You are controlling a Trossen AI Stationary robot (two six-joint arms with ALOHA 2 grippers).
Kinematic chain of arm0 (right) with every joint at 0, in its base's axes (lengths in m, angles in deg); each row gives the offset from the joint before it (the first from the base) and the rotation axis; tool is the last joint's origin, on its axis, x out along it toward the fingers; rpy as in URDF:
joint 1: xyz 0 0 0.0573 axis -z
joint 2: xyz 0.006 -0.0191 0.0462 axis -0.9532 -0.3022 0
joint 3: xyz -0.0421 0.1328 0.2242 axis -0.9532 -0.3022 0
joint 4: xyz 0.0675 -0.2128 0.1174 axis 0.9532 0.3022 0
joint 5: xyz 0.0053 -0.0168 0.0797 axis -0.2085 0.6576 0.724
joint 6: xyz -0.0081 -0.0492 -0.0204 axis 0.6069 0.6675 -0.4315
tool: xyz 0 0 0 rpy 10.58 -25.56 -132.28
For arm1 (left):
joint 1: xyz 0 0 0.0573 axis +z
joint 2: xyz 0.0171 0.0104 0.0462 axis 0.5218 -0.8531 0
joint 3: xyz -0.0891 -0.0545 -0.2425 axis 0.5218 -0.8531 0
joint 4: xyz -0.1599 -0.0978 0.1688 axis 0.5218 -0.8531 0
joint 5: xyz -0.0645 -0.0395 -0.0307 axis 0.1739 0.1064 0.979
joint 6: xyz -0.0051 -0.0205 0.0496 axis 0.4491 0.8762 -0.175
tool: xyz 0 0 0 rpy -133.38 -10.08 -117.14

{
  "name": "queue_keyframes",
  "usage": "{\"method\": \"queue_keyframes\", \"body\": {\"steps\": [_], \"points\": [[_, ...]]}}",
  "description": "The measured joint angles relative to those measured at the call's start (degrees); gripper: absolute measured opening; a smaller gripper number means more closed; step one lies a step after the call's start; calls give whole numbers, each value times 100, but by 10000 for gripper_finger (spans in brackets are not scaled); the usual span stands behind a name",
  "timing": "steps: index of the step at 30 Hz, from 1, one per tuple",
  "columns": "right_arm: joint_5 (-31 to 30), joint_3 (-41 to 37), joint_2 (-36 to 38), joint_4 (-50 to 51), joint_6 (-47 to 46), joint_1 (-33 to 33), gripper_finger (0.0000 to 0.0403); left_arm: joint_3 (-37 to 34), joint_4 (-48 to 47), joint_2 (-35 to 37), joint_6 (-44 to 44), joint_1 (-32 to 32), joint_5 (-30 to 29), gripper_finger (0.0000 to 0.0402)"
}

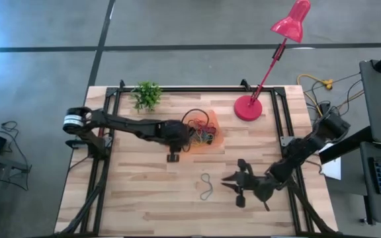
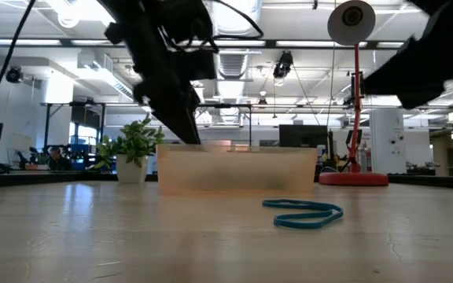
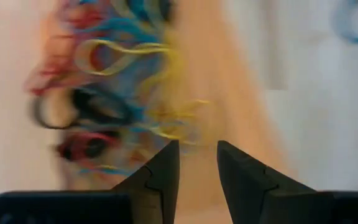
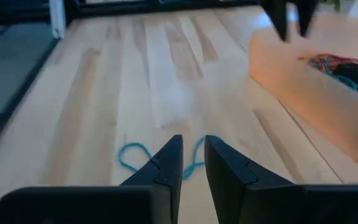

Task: Pick and place rubber bands into bin
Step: Put the blue rubber band into the orange bin

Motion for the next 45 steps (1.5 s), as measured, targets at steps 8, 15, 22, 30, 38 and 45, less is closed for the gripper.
{"method": "queue_keyframes", "body": {"steps": [8,15,22,30,38,45], "points": [[1246,159,-1219,-856,-59,603,57,-26,-194,403,619,-666,1330,93],[1992,555,-1703,-1022,270,882,73,-560,-82,685,1022,-1389,1313,93],[1926,627,-1811,-978,367,960,132,-1630,1270,1026,1572,-1878,1309,93],[1801,618,-1861,-904,292,1072,201,-1957,1612,1479,1853,-1958,1271,93],[1767,656,-2208,-789,-86,1078,227,-1976,1783,1709,1788,-2114,1265,93],[1703,900,-2590,-872,-70,1076,228,-1976,1832,1717,1674,-2125,1171,93]]}}
